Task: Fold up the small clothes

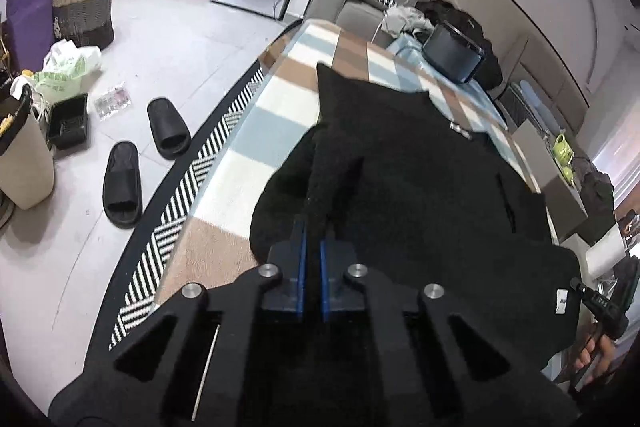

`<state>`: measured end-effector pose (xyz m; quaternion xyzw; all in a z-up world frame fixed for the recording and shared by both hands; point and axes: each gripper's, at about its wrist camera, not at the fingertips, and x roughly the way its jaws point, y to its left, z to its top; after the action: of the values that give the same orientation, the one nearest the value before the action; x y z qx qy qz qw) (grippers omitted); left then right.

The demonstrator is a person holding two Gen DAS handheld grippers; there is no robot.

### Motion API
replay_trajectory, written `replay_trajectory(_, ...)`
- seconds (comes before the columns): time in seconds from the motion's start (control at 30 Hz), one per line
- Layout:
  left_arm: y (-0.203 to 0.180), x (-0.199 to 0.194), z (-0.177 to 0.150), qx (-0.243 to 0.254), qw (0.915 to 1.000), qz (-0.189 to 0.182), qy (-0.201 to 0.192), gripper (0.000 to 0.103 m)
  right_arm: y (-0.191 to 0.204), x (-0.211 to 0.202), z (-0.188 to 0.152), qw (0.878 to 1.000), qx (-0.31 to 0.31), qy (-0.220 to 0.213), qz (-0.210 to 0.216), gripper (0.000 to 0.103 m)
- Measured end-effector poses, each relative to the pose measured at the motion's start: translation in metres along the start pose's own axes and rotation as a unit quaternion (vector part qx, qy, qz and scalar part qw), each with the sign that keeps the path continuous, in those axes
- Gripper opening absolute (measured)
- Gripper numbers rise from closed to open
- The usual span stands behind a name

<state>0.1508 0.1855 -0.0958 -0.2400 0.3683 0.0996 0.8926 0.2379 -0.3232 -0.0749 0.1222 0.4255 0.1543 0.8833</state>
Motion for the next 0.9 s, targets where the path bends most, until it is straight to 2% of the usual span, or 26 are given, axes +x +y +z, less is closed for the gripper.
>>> replay_trajectory(0.23, -0.011, -0.022, 0.032, 0.003, 0.9992, -0.021, -0.035, 0.002, 0.011, -0.035, 0.025, 0.995, 0.002, -0.083, 0.048, 0.004)
replay_trajectory(0.4, -0.018, -0.011, 0.077, -0.001, 0.9982, -0.025, -0.054, 0.002, 0.018, -0.041, 0.064, 0.991, 0.007, -0.128, 0.049, 0.004)
replay_trajectory(0.57, -0.014, 0.037, 0.105, -0.01, 0.9997, -0.014, -0.016, 0.002, 0.009, -0.006, 0.085, 0.995, 0.032, -0.095, 0.018, 0.004)
replay_trajectory(0.7, -0.009, 0.076, 0.107, -0.016, 0.9993, 0.016, 0.031, 0.003, 0.0, 0.032, 0.084, 0.998, 0.051, -0.041, -0.021, 0.005)
replay_trajectory(0.77, -0.006, 0.082, 0.105, -0.018, 0.9985, 0.013, 0.05, 0.008, -0.004, 0.044, 0.081, 0.998, 0.06, -0.009, -0.027, 0.008)
replay_trajectory(0.8, -0.006, 0.081, 0.103, -0.017, 0.9982, 0.008, 0.056, 0.012, -0.005, 0.044, 0.079, 0.998, 0.062, -0.005, -0.025, 0.011)
replay_trajectory(0.83, -0.006, 0.08, 0.099, -0.016, 0.9984, 0.004, 0.055, 0.015, -0.006, 0.043, 0.075, 0.998, 0.062, 0.001, -0.017, 0.02)
replay_trajectory(0.9, -0.005, 0.07, 0.089, -0.012, 0.9986, 0.002, 0.052, 0.031, -0.008, 0.037, 0.065, 0.998, 0.065, 0.006, 0.0, 0.033)
